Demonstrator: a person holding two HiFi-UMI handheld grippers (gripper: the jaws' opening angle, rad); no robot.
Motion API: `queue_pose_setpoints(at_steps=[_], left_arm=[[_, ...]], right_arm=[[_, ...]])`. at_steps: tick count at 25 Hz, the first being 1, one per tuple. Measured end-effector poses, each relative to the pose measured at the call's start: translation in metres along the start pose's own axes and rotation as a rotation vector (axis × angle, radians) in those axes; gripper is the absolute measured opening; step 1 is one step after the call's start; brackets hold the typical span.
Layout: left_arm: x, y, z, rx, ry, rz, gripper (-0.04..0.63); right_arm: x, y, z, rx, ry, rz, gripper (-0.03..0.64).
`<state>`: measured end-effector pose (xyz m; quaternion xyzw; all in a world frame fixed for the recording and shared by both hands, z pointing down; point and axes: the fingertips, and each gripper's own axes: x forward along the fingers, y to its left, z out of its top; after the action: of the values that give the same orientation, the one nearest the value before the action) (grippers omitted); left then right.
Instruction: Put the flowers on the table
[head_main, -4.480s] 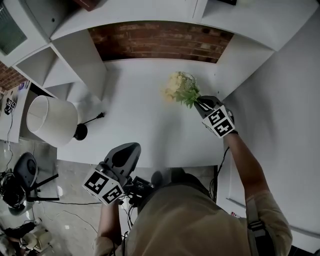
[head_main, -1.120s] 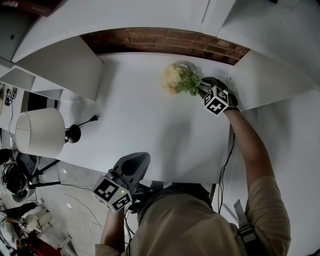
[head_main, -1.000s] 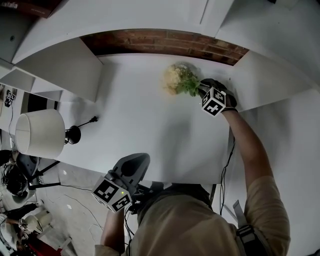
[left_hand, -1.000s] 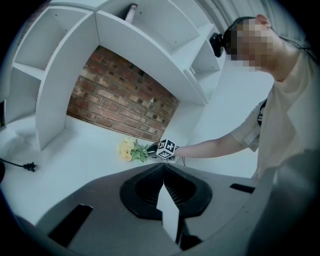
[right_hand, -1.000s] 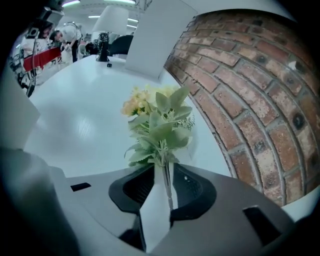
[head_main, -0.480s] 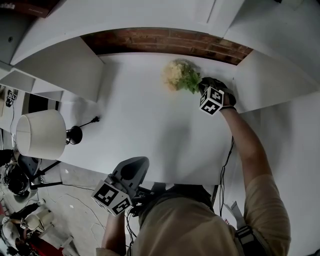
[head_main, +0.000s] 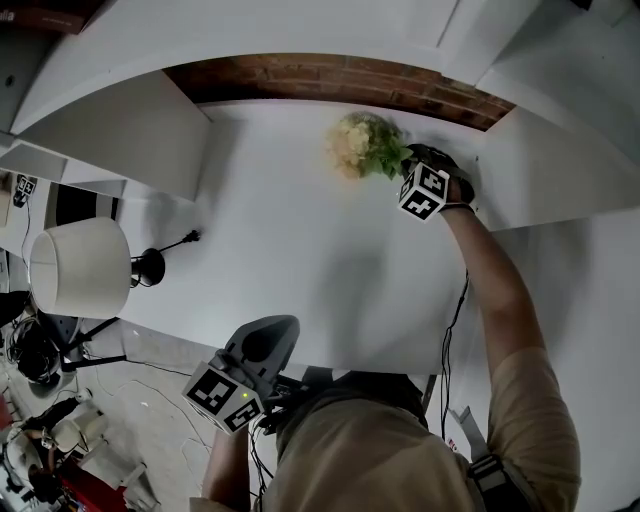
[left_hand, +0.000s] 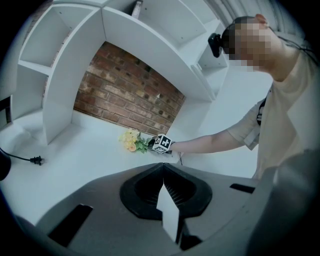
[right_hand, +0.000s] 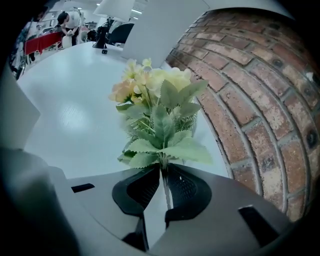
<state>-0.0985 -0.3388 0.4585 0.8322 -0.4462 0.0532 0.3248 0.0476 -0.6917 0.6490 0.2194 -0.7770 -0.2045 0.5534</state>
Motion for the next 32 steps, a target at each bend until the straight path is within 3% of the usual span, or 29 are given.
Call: queue_pose_setpoints(at_steps=[12, 22, 32], left_arm=[[0.001, 0.008, -0.001, -0.015, 0.012, 0.01, 0.011], [-0.006, 0.013, -0.005, -0.017, 0.023, 0.027, 0.01], [-0.007, 0.014, -0.006, -0.016, 0.028, 0.039, 0.011]], right_arm=[[0.012, -0.013, 0.003, 0.002, 0.009, -0.028, 0.06], [0.02, -0.023, 0.008, 0.065, 0.015, -0.069, 0.061], [0.021, -0.029, 0.001, 0.111, 0.022, -0.074, 0.138]])
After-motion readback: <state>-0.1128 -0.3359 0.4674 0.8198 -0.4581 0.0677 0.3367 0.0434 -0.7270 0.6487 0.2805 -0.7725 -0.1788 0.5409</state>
